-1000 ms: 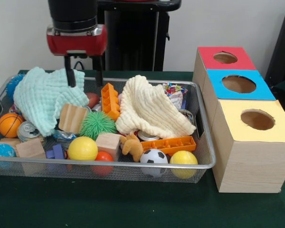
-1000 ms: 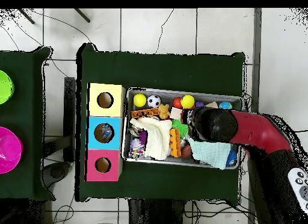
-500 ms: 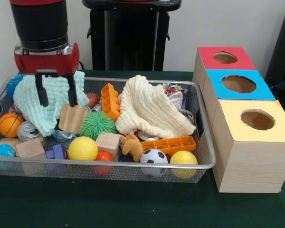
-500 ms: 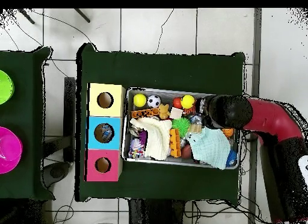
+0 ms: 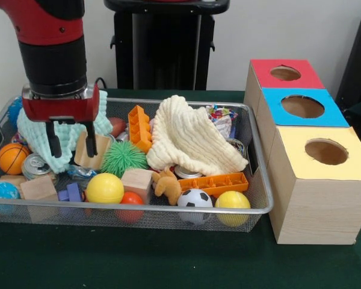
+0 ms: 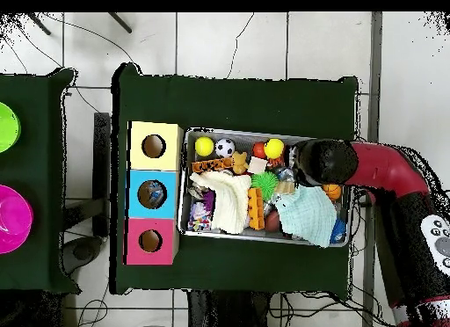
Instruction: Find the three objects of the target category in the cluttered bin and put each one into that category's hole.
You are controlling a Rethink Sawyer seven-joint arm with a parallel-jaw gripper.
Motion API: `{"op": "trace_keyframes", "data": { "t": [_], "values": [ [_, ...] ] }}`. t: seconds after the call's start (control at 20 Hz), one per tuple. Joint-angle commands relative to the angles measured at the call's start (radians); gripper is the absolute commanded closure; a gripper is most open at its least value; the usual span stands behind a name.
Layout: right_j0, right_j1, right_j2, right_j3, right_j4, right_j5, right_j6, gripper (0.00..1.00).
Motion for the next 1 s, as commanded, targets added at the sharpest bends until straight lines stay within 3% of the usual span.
{"op": "trace_keyframes", "data": {
  "t": [0.05,0.75,1.0],
  "values": [
    [0.001,0.086,0.062,-0.047,-0.099,-0.009,-0.295,0.0],
    [-0.017,0.113,0.087,-0.051,-0.151,-0.034,-0.285,0.0],
    [-0.004,0.127,0.085,-0.076,-0.189,0.006,-0.319,0.0]
  ]
}}
